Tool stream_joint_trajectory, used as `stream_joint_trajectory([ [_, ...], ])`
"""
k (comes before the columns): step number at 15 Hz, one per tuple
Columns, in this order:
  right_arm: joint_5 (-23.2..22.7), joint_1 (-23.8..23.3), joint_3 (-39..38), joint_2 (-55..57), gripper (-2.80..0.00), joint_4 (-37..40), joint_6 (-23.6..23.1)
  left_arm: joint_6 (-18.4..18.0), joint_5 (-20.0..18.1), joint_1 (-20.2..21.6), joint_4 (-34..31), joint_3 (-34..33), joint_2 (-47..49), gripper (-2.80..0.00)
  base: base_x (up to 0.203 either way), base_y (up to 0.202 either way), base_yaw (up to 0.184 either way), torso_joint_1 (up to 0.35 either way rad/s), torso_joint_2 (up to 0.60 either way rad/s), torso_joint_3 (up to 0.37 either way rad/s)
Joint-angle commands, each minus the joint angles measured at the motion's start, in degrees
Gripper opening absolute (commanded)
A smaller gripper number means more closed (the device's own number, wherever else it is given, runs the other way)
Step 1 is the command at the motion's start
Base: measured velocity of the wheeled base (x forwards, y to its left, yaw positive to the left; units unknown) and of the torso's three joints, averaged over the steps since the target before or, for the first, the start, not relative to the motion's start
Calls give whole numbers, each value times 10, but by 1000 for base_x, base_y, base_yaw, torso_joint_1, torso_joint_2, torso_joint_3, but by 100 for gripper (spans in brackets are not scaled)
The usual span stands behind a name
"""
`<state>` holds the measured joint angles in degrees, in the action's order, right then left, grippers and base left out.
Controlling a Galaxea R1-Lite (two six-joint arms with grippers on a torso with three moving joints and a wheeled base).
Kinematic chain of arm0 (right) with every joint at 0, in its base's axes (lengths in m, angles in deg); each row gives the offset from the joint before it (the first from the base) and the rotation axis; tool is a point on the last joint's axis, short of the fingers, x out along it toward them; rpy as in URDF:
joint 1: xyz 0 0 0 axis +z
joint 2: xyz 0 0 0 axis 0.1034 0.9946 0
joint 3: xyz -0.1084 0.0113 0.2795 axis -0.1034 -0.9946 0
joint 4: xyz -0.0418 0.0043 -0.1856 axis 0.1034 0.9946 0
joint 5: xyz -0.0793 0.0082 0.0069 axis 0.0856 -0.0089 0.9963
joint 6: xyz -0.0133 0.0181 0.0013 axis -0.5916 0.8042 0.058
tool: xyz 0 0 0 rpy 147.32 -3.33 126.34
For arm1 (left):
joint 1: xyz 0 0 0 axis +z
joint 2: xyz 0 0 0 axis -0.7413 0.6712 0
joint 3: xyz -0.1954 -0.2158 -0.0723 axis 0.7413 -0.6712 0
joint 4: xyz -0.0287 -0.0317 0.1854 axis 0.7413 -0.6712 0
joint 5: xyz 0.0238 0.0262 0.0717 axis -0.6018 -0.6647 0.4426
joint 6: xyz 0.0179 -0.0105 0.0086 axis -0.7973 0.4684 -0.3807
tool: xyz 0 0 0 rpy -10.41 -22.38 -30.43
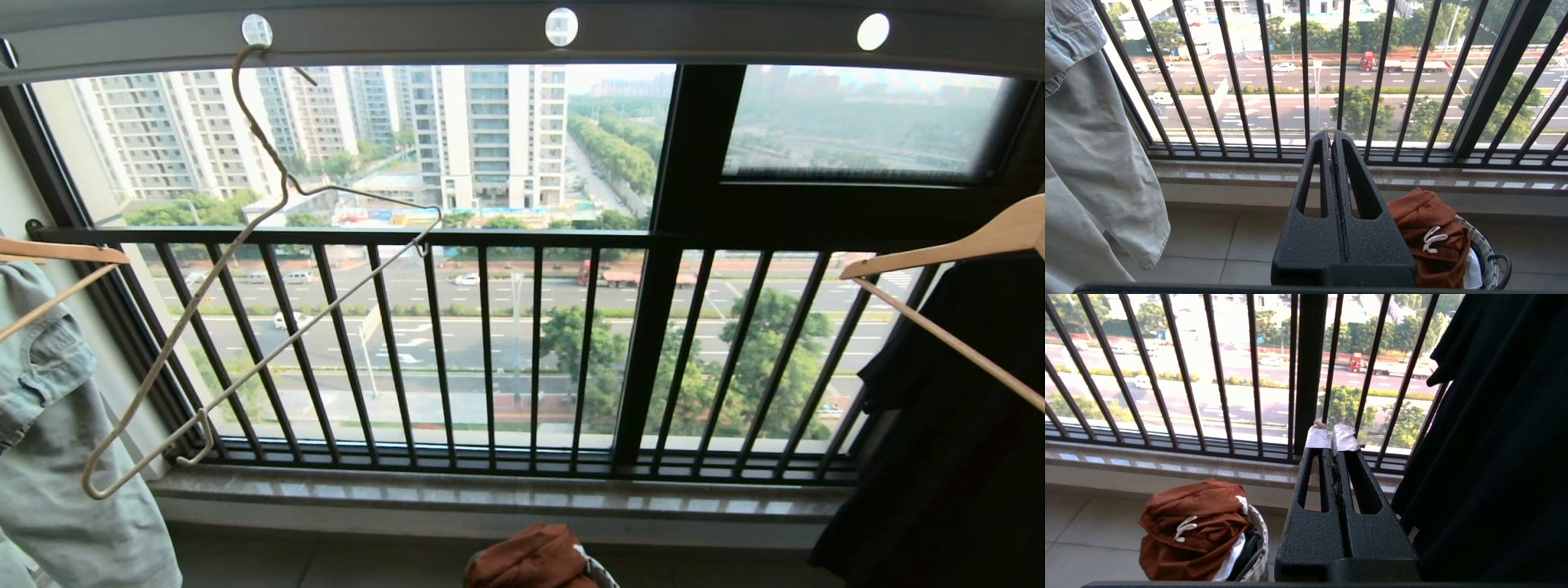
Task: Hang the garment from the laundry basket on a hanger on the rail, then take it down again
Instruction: Pick up the clothes rack on the clothesline
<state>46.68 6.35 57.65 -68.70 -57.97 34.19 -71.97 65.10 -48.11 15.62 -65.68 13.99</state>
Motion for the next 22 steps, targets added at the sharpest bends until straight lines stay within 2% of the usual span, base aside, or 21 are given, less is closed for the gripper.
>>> stream_joint_trajectory([
  [1,0,0,0,0,-280,0,-1,0,0,0,0,0,0,-280,0,0,0,0,0,0],
  [12,0,0,0,0,-280,0,-1,0,0,0,0,0,0,-280,0,0,0,0,0,0],
  [16,0,0,0,1,-280,0,0,-10,0,0,1,7,0,-280,0,0,0,0,0,0],
  [19,0,0,0,0,-280,0,0,-9,-17,0,-22,84,37,-280,0,0,0,0,0,0],
  [22,0,0,0,1,-280,0,-1,-10,-26,-2,-106,213,119,-280,0,0,0,0,0,0],
])
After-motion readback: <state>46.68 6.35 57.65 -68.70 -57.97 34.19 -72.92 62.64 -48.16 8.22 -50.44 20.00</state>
